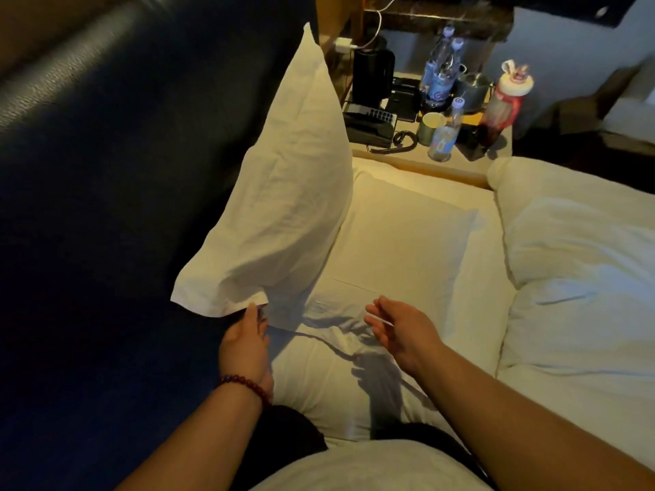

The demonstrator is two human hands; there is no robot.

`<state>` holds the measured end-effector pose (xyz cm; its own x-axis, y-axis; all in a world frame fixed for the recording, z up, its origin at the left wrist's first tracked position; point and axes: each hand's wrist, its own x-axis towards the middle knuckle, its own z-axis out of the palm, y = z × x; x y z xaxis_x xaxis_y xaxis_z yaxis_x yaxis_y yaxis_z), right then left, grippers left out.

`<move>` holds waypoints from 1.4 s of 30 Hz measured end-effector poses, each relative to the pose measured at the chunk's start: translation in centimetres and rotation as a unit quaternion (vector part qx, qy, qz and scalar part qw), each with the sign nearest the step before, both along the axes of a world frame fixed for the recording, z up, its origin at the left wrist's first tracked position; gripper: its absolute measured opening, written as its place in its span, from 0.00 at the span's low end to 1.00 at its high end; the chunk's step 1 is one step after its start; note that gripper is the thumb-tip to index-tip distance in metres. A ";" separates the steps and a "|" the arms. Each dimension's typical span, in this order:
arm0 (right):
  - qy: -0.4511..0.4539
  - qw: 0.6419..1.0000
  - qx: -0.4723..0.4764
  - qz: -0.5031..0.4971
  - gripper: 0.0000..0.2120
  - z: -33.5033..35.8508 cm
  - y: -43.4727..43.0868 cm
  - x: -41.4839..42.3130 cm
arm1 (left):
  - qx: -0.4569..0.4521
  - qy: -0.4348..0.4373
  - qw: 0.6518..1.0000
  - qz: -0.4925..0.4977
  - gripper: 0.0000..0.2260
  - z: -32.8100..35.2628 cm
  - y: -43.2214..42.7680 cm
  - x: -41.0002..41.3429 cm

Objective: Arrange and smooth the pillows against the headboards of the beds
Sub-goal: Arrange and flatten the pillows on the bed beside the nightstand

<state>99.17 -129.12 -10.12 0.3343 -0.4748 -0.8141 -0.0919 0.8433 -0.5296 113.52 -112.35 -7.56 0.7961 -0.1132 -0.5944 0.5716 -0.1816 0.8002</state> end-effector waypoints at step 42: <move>0.083 0.996 -0.023 -0.016 0.23 -19.8 -19.4 -11.6 | 0.377 -0.534 0.413 -0.634 0.29 -15.6 -29.6 -8.2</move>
